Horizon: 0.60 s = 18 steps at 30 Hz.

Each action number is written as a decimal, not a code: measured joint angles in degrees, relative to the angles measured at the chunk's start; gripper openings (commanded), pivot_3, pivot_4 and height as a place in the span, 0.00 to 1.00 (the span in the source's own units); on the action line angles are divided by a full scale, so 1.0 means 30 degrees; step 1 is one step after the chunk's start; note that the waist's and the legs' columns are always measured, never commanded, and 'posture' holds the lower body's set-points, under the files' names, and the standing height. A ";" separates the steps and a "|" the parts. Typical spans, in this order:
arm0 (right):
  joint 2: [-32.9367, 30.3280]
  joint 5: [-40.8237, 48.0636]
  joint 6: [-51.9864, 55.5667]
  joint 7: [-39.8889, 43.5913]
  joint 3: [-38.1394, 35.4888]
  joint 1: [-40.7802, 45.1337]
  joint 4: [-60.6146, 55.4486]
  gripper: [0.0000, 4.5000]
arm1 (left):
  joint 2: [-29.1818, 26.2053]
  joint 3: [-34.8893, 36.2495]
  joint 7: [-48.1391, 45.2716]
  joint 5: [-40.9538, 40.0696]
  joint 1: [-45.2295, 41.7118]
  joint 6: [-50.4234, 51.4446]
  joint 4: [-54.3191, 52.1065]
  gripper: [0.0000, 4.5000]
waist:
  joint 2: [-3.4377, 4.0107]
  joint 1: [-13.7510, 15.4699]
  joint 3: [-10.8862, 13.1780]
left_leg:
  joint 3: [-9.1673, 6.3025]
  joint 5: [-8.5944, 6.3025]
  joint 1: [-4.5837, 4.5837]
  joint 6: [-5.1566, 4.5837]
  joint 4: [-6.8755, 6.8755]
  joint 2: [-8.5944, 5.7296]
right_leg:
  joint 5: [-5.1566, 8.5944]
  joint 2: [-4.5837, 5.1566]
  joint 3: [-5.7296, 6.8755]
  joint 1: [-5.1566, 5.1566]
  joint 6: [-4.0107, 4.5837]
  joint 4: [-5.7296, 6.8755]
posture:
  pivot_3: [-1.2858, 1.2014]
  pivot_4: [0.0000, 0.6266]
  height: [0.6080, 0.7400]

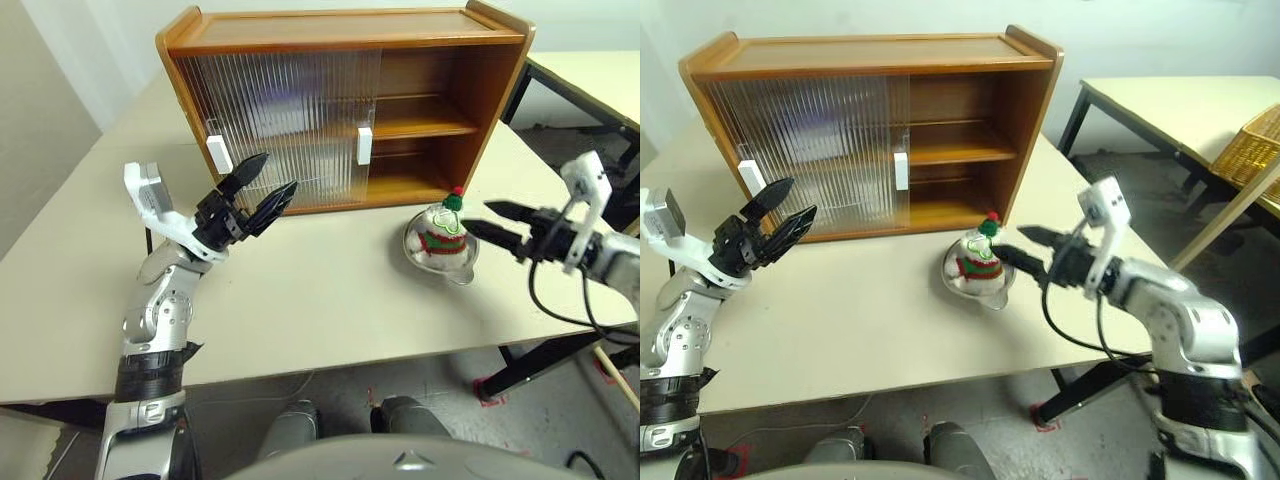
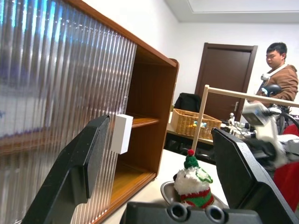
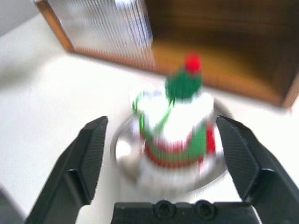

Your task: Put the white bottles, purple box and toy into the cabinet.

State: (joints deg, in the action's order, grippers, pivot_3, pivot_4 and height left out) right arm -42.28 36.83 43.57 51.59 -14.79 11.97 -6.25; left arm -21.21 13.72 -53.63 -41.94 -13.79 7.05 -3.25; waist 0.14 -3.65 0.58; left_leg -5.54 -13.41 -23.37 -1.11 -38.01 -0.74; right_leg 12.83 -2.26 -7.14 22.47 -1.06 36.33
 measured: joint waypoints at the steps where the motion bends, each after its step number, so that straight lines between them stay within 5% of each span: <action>1: -0.0002 0.0080 0.0015 0.0080 0.0000 -0.0051 -0.0003 0.99 | 0.0007 -0.0026 0.0003 0.0000 -0.0001 0.0008 -0.0001 1.00 | 0.0013 -0.0054 0.0004 | 0.0002 -0.0004 0.0005 0.0008 0.0004 -0.0002 | -0.0001 0.0000 -0.0006 0.0001 -0.0001 0.0000 | 0.48 0.04 1.00; 18: 0.1441 -0.2000 -0.2326 -0.0169 0.2188 0.0174 0.2035 0.99 | -0.0043 0.0014 0.0337 0.0000 0.0131 0.0008 -0.0215 1.00 | 0.0001 0.0145 0.0023 | -0.0006 0.0001 -0.0007 -0.0002 0.0070 0.0003 | 0.0065 0.0002 -0.0006 0.0022 -0.0006 -0.0024 | 0.49 0.05 1.00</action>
State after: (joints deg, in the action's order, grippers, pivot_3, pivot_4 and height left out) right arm -37.95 30.83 36.60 51.08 -8.22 12.49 -0.14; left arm -21.34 13.76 -52.62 -41.94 -13.40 7.08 -3.89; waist 0.14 -3.21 0.65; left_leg -5.56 -13.40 -23.40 -1.12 -37.79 -0.73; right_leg 13.03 -2.26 -7.15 22.53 -1.08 36.25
